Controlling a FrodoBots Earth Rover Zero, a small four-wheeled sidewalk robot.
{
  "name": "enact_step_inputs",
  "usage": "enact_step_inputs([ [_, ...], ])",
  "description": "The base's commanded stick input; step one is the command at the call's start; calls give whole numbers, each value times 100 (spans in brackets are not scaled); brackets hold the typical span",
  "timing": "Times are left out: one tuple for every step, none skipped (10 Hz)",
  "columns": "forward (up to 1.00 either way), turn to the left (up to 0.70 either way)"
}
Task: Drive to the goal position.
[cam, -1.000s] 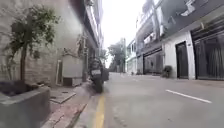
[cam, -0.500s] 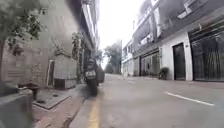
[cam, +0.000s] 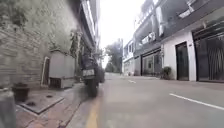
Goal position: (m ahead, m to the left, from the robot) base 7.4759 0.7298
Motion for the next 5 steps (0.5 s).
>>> enact_step_inputs([
  [50,-41],
  [50,-50],
  [50,-50],
  [50,-50],
  [50,-50],
])
